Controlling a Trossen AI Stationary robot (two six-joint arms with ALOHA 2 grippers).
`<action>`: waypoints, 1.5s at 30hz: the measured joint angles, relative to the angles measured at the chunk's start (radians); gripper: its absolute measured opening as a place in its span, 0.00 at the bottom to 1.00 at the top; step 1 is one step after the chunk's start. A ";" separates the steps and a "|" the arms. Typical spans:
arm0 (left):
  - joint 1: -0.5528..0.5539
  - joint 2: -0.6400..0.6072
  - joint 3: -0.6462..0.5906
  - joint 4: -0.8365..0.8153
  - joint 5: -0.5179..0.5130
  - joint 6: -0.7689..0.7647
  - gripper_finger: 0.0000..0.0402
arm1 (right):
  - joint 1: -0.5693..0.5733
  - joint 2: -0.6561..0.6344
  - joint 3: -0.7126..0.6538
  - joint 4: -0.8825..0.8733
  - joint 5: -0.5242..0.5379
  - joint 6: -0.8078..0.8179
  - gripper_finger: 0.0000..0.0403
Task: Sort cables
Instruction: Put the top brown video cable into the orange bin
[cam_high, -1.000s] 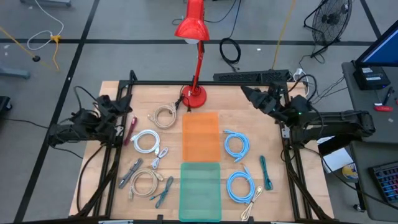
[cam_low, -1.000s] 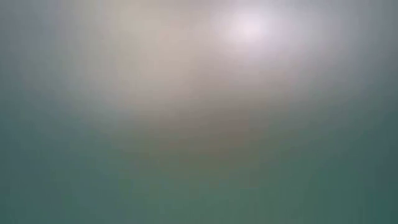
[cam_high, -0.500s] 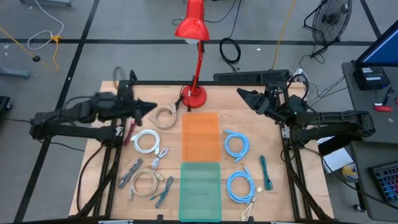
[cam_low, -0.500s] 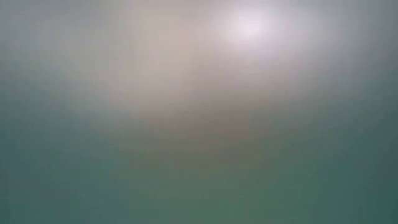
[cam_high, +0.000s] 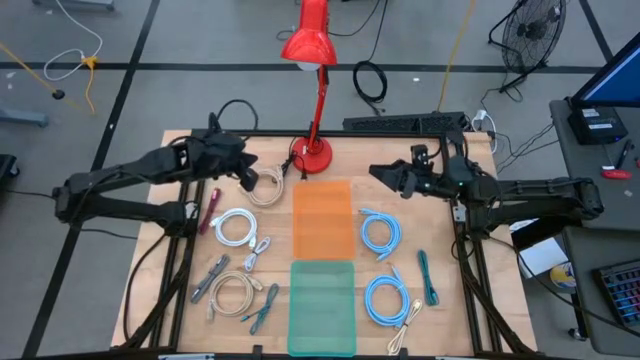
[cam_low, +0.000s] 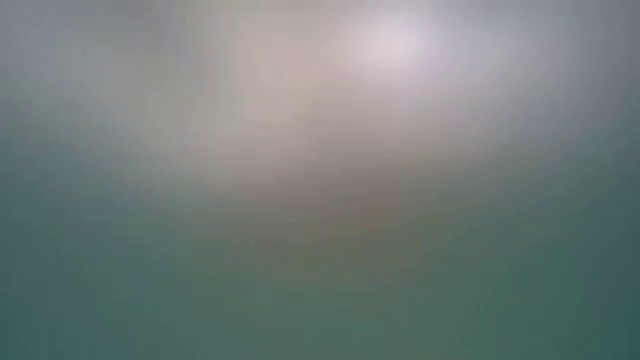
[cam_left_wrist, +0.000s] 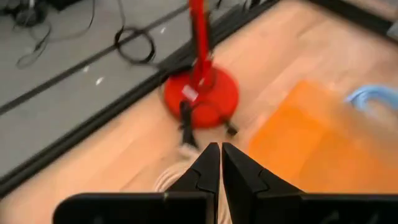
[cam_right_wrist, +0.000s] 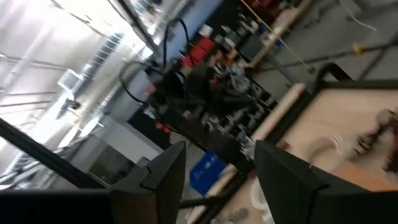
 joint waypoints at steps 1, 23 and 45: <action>0.014 0.013 0.000 -0.023 0.001 -0.004 0.05 | 0.000 0.000 0.000 -0.013 0.000 0.002 0.45; 0.214 0.473 0.000 -0.145 0.115 0.206 0.64 | -0.001 0.000 0.000 -0.046 0.058 -0.002 0.45; 0.281 0.706 -0.004 -0.018 0.078 0.276 0.49 | 0.001 0.000 0.000 -0.046 0.054 0.032 0.45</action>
